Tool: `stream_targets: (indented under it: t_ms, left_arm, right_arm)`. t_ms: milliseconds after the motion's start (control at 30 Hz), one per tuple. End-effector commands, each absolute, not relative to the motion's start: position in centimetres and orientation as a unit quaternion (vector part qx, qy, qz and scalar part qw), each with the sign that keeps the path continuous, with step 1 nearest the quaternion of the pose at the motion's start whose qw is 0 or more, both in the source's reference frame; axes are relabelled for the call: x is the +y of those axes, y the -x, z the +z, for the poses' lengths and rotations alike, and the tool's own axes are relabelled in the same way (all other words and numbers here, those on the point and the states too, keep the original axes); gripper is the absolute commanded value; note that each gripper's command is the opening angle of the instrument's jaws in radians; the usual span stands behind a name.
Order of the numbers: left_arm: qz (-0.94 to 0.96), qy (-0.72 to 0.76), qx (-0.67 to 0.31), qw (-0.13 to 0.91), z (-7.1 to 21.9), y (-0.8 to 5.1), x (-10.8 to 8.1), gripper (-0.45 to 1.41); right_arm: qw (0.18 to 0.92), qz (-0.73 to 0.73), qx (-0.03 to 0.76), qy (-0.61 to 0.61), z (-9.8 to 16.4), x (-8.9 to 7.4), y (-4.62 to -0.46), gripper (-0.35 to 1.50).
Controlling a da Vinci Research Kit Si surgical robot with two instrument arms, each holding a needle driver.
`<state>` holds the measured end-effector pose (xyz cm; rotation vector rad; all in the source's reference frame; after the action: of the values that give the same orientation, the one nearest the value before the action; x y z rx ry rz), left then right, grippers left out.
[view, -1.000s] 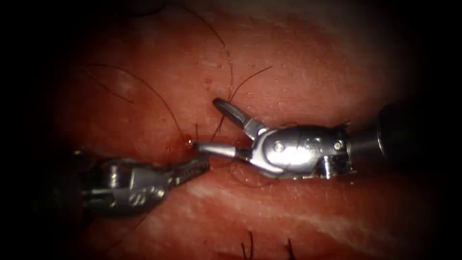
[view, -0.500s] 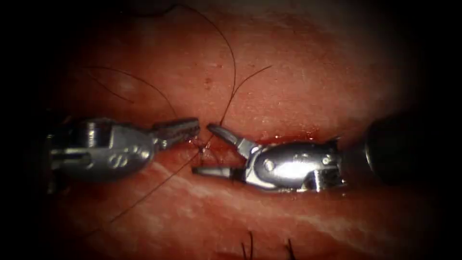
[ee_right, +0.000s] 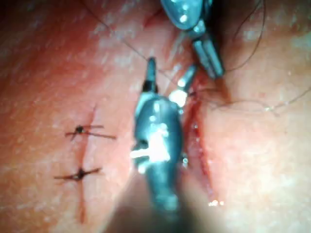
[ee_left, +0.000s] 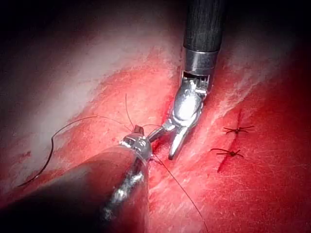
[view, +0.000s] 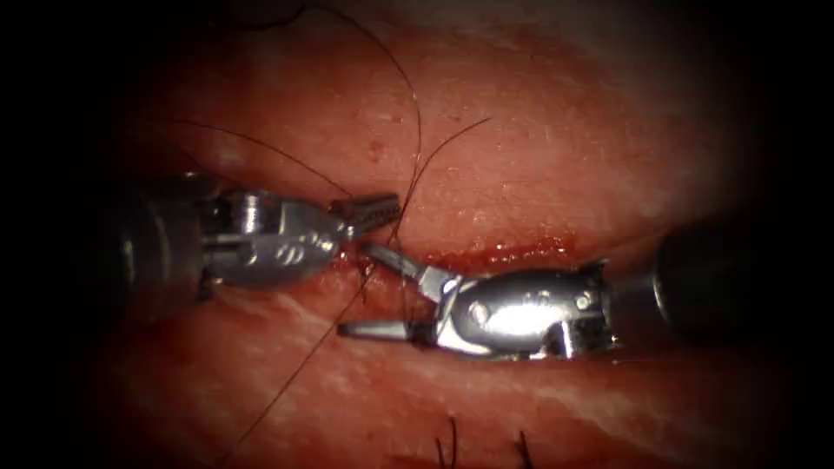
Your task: Wound Closure
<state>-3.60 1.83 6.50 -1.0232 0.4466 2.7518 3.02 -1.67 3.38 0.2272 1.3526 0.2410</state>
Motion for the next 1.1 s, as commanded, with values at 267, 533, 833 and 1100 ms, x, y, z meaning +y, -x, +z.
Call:
stream_targets:
  t_ms: [267,533,833,1100]
  left_arm:
    - [0.922,0.349,0.146,0.079,6.73,3.68,1.77,-0.45]
    - [0.922,0.351,0.144,0.074,6.74,3.63,1.67,-0.45]
    - [0.922,0.353,0.144,0.072,6.63,3.68,1.53,-0.45]
    - [0.921,0.357,0.145,0.064,6.49,3.71,1.34,-0.45]
  right_arm:
    - [0.741,0.125,0.652,-0.100,3.36,-1.72,-2.98,0.66]
    - [0.706,0.146,0.685,-0.103,3.33,-1.68,-2.92,0.62]
    - [0.701,0.186,0.684,-0.081,3.37,-1.54,-2.82,0.51]
    - [0.697,0.283,0.655,-0.077,3.42,-1.47,-2.76,0.39]
